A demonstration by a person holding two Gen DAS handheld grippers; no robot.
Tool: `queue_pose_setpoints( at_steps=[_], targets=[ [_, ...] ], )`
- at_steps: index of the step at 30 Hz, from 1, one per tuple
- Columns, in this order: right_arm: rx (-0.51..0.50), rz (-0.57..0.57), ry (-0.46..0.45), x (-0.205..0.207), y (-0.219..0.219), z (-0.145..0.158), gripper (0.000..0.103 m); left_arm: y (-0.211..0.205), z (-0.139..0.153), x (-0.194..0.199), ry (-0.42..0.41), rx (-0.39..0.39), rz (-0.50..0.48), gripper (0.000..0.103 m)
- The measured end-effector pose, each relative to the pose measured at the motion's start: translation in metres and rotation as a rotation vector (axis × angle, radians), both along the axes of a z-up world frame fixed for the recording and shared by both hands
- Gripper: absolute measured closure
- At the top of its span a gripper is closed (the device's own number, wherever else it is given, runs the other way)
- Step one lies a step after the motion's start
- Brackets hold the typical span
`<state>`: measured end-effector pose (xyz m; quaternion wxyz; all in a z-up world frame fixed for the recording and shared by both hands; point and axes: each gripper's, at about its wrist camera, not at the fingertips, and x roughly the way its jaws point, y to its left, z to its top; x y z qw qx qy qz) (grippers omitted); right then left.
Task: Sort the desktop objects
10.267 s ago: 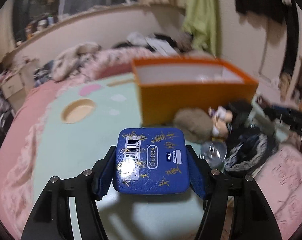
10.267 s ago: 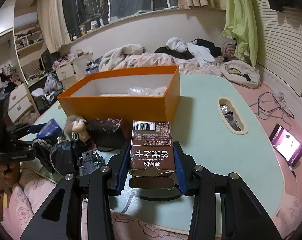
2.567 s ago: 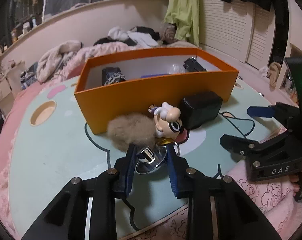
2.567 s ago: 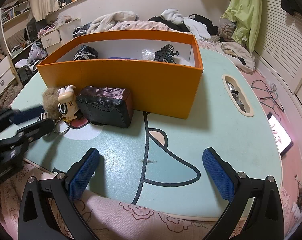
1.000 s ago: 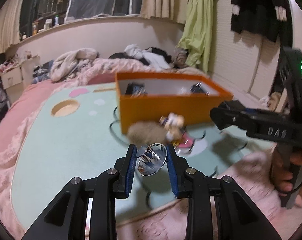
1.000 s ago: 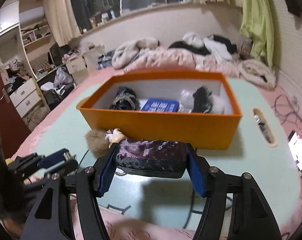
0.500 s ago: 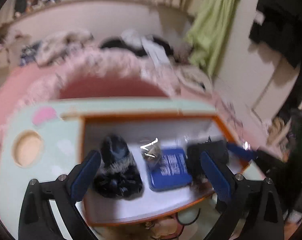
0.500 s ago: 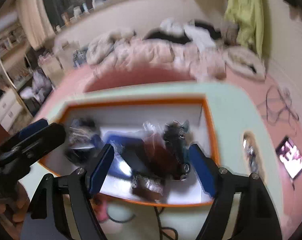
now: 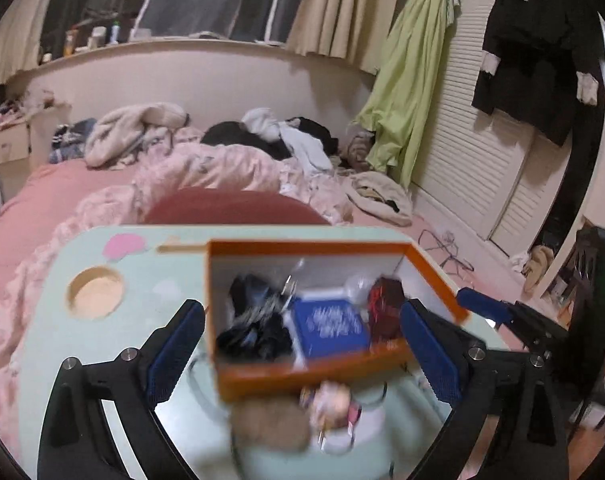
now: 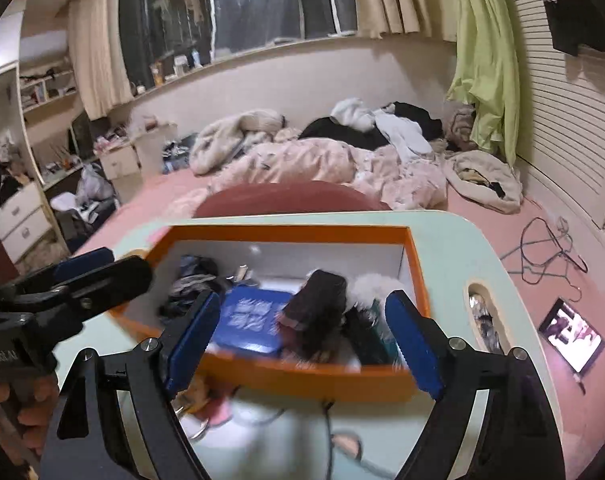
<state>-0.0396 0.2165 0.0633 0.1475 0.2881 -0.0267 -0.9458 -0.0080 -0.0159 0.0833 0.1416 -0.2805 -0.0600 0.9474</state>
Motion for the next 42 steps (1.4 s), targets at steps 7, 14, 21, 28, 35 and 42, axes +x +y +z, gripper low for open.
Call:
queue_pose_setpoints(
  at_steps=[7, 14, 21, 28, 35, 42],
  targets=[
    [0.078, 0.088, -0.175, 0.039, -0.017, -0.036, 0.018, -0.014, -0.052, 0.037, -0.129, -0.134, 0.079, 0.003],
    [0.226, 0.113, -0.29, 0.027, -0.033, -0.071, 0.004, -0.017, -0.088, 0.036, -0.175, -0.26, 0.157, 0.0],
    [0.227, 0.126, -0.284, 0.027, -0.033, -0.076, 0.001, -0.021, -0.091, 0.036, -0.163, -0.255, 0.158, 0.0],
    [0.227, 0.126, -0.284, 0.028, -0.032, -0.076, 0.001, -0.02, -0.091, 0.037, -0.163, -0.255, 0.158, 0.0],
    [0.227, 0.126, -0.284, 0.029, -0.032, -0.076, 0.001, -0.02, -0.091, 0.037, -0.163, -0.255, 0.158, 0.0],
    [0.226, 0.126, -0.283, 0.029, -0.032, -0.076, 0.001, -0.02, -0.09, 0.037, -0.163, -0.255, 0.159, 0.0]
  ],
)
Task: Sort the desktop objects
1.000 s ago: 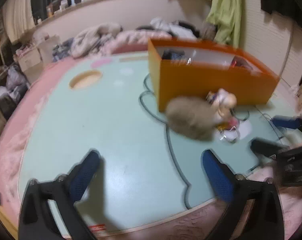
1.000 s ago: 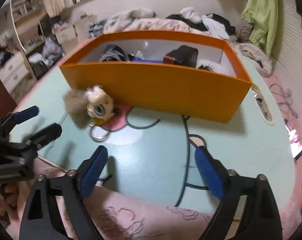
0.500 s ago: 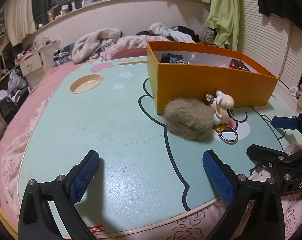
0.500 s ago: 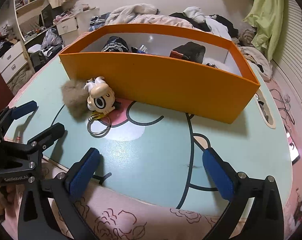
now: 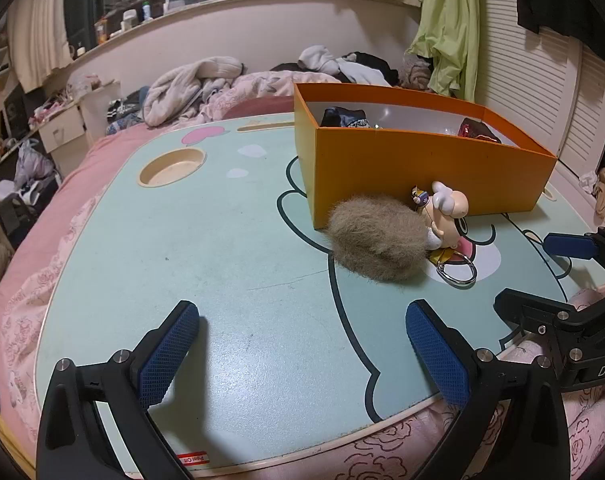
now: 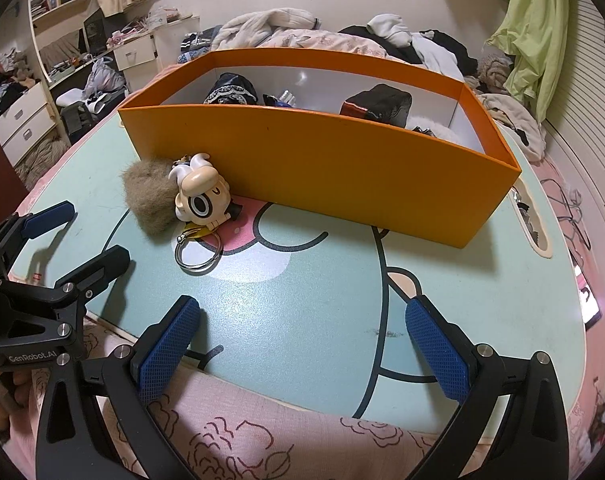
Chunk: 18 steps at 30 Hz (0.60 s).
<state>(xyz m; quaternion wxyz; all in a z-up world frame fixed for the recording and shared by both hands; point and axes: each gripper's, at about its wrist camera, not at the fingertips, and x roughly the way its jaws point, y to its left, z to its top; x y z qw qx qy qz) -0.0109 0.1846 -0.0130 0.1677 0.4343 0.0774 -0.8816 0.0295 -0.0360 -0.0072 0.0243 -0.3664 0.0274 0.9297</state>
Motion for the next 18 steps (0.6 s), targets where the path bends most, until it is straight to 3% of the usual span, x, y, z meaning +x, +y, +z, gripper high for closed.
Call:
queue_pose_setpoints(
  at_steps=[18],
  targets=[
    [0.0, 0.0, 0.001, 0.0018, 0.0011, 0.0003, 0.001, -0.0002, -0.0001, 0.0009, 0.001, 0.0, 0.0, 0.0]
  ],
)
